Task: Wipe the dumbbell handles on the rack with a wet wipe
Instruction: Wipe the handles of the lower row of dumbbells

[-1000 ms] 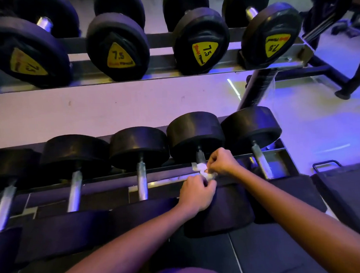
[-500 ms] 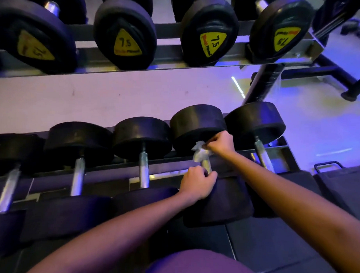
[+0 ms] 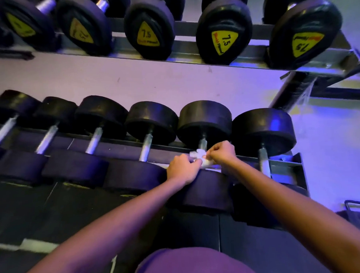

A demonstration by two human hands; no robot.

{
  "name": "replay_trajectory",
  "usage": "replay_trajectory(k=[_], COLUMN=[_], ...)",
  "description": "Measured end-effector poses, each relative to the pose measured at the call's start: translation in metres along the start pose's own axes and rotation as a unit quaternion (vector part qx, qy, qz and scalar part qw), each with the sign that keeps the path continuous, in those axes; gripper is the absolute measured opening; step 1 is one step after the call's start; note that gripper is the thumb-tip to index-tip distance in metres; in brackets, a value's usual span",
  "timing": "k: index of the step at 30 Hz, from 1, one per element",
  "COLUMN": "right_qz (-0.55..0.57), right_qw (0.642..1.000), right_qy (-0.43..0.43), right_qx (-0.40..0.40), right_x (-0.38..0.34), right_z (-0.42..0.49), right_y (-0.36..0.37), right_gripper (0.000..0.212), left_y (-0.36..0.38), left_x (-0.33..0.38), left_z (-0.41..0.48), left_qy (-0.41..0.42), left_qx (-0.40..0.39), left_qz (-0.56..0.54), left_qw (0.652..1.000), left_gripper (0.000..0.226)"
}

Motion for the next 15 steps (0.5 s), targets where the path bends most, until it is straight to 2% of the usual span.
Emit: replay_trajectory(k=[3,7,10,15], right_qz=[0.075,0.067,0.040,-0.030], right_qw=[0.995,0.994,0.998,0.996], right_qy=[0.007,0.007,-0.003,0.006], right_qx=[0.064,0.085,0.051,-0.081], right_x=[-0.009,-0.012,-0.002,0.024], right_z=[0.017,0.029,0.019,-0.014], right_y=[-0.010,-0.005,0.002,0.015], right_gripper=[0.014,0.018,0.011,0.007], left_y=[-0.003,-0.003,-0.001,0.001], left_x=[-0.002,-0.003,-0.005,-0.006], left_z=[0.001,0.001,0.004,0.006], left_qy=[-0.007,-0.004,0.001,0.018], left_qx=[0.001,-0.004,-0.013,-0.022], left_qz=[-0.013,-0.014,-0.016,-0.020], left_qw=[1.000,1.000,1.000,0.999], left_gripper=[0.046,0.049,0.044,0.045])
Point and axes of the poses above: each hand's wrist, its own z-axis towards the middle knuckle, its own y-axis out of the palm, x = y × z, the point moved 6 cm from there along z, towards the middle knuckle
